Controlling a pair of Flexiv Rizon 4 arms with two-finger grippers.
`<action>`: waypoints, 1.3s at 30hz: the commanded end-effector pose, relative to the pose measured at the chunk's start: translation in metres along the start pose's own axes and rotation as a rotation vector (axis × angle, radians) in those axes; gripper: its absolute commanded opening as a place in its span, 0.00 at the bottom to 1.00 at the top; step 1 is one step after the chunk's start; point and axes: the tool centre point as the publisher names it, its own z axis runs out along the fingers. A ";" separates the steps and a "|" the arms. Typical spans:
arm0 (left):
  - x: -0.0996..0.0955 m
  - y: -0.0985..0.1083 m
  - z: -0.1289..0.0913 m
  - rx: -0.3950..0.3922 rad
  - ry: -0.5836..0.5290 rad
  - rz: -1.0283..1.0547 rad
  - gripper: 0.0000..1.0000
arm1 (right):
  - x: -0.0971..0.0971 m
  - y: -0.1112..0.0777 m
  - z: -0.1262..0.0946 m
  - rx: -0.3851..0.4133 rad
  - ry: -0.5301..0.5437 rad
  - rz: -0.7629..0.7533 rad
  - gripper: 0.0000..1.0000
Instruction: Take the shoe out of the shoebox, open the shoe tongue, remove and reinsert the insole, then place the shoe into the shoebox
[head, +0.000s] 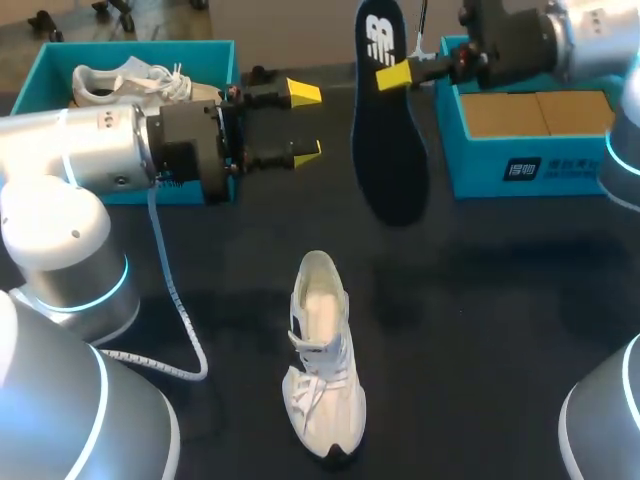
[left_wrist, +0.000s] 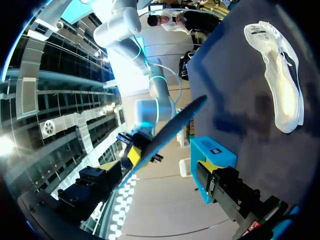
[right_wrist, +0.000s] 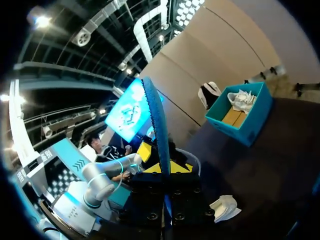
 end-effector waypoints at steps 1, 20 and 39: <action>0.001 0.000 0.002 -0.003 -0.001 0.002 1.00 | -0.012 0.017 0.007 0.053 0.023 0.000 0.00; 0.001 0.000 0.002 -0.003 -0.001 0.002 1.00 | -0.041 0.009 -0.011 0.011 -0.017 0.364 0.00; 0.001 0.000 0.002 -0.003 -0.001 0.002 1.00 | -0.062 0.015 0.009 0.072 -0.004 0.660 0.00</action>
